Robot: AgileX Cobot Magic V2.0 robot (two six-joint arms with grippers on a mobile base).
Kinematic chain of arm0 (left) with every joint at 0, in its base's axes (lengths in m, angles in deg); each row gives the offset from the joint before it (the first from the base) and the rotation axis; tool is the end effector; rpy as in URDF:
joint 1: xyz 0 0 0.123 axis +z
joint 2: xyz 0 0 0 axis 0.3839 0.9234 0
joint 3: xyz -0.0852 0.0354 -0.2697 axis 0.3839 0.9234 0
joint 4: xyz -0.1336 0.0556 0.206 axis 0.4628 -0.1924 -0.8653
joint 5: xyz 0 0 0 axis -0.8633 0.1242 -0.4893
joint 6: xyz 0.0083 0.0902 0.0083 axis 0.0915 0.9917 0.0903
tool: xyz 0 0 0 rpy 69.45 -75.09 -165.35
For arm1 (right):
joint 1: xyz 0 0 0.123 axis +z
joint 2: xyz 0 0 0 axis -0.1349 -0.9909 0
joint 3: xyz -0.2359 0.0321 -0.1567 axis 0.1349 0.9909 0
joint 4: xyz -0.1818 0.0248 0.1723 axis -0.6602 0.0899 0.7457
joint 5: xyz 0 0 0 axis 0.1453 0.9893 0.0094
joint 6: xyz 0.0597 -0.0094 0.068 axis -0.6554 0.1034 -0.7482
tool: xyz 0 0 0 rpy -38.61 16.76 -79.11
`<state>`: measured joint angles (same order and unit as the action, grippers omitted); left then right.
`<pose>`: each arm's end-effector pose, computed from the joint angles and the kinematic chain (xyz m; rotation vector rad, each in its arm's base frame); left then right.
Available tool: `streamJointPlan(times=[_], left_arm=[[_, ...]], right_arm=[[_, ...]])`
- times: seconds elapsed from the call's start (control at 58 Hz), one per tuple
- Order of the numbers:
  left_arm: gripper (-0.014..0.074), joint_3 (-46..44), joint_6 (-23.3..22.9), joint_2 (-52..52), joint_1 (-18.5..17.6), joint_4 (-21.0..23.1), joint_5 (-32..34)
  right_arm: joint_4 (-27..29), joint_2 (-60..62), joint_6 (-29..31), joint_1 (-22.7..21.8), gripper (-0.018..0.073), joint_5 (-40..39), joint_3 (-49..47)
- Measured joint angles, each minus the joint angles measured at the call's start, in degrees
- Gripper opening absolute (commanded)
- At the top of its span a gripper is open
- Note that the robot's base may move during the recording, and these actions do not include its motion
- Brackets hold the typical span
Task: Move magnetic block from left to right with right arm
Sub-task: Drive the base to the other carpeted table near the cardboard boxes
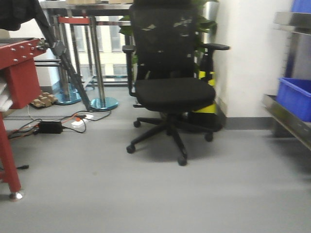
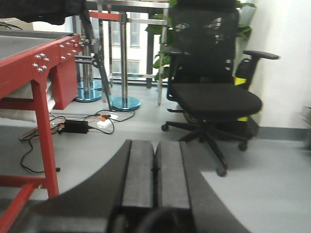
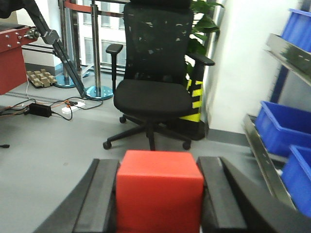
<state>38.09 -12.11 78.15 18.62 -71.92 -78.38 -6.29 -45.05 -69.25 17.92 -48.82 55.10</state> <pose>0.0566 -0.0041 0.2003 0.0249 1.5299 -0.0882 0.0144 -0.0039 0.3267 -0.1127 1.6139 0.0579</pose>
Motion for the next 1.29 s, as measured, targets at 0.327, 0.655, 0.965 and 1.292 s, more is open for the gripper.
streamJointPlan(times=[0.327, 0.655, 0.965, 1.292], left_arm=[[-0.0126, 0.0, 0.0, 0.0, 0.0, 0.0, 0.0], [-0.0126, 0.0, 0.0, 0.0, 0.0, 0.0, 0.0], [-0.0126, 0.0, 0.0, 0.0, 0.0, 0.0, 0.0], [-0.0126, 0.0, 0.0, 0.0, 0.0, 0.0, 0.0]], right_arm=[[0.0, 0.0, 0.0, 0.0, 0.016, 0.0, 0.0], [0.0, 0.0, 0.0, 0.0, 0.016, 0.0, 0.0], [0.0, 0.0, 0.0, 0.0, 0.016, 0.0, 0.0], [0.0, 0.0, 0.0, 0.0, 0.016, 0.0, 0.0]])
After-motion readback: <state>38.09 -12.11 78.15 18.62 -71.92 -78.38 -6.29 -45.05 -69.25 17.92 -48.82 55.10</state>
